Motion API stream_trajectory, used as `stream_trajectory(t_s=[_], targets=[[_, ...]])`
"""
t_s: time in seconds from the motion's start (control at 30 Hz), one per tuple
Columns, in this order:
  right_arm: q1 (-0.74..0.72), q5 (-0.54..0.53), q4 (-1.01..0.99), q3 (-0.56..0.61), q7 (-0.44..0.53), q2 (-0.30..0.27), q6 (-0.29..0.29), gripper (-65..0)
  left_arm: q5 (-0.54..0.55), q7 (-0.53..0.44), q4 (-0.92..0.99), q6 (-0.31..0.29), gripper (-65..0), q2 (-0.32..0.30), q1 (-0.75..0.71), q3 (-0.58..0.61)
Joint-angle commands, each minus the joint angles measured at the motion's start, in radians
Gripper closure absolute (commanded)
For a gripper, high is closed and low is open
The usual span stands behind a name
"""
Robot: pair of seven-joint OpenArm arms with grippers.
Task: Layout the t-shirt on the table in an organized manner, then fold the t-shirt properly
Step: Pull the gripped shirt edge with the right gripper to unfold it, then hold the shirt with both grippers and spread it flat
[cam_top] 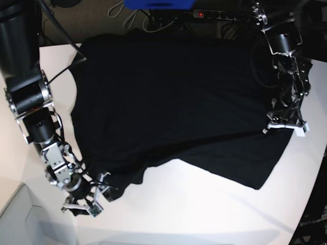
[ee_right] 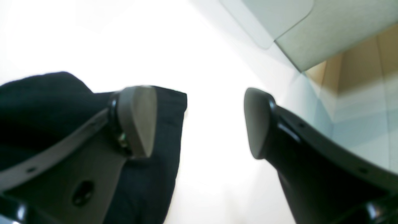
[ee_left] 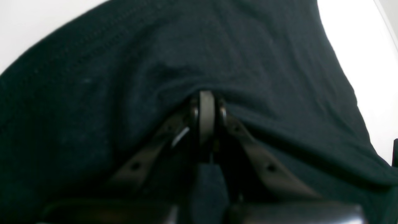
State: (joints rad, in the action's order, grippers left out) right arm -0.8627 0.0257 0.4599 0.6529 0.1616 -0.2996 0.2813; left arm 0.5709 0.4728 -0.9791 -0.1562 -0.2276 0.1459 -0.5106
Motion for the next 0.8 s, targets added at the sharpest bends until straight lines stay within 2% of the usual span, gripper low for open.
stream_trajectory(t_s=[0.0, 0.1, 0.2, 0.27, 0.33, 0.43, 0.5, 0.57, 0.67, 0.77], targets=[[-0.005, -0.008, 0.010, -0.006, 0.019, -0.014, -0.012, -44.2, -0.019, 0.074, -0.019, 0.050, -0.2, -0.002, -0.013, 0.000], [0.069, -0.008, 0.049, -0.063, 0.020, -0.051, -0.012, -44.1, 0.076, 0.080, -0.111, 0.050, -0.2, -0.010, -0.025, 0.000], [0.188, -0.008, 0.187, -0.183, 0.017, -0.083, -0.011, -43.9, 0.150, 0.079, -0.197, 0.050, -0.2, -0.040, -0.039, 0.007], [0.270, -0.007, 0.291, -0.264, -0.018, -0.086, -0.004, -42.0, 0.165, 0.074, -0.220, 0.050, -0.2, -0.046, -0.024, 0.008], [0.351, -0.007, 0.409, -0.330, -0.098, -0.082, -0.001, -36.1, 0.166, 0.079, -0.220, 0.050, -0.2, -0.046, 0.024, 0.010], [0.465, -0.007, 0.570, -0.381, -0.199, -0.054, 0.022, -22.5, 0.165, 0.080, -0.212, 0.051, -0.2, -0.046, 0.091, 0.011], [0.540, -0.007, 0.675, -0.419, -0.253, -0.025, 0.022, -11.0, 0.140, 0.079, -0.185, 0.051, -0.2, -0.046, 0.143, 0.036], [0.598, -0.007, 0.748, -0.447, -0.287, 0.012, 0.022, 0.0, 0.074, 0.073, -0.105, 0.051, -0.2, -0.049, 0.215, 0.109], [0.646, -0.005, 0.794, -0.468, -0.313, 0.056, 0.022, 0.0, -0.028, 0.057, 0.070, 0.051, -0.2, -0.045, 0.312, 0.192], [0.689, -0.005, 0.805, -0.483, -0.314, 0.075, 0.022, 0.0, -0.093, -0.018, 0.243, 0.051, -0.2, -0.043, 0.381, 0.247]])
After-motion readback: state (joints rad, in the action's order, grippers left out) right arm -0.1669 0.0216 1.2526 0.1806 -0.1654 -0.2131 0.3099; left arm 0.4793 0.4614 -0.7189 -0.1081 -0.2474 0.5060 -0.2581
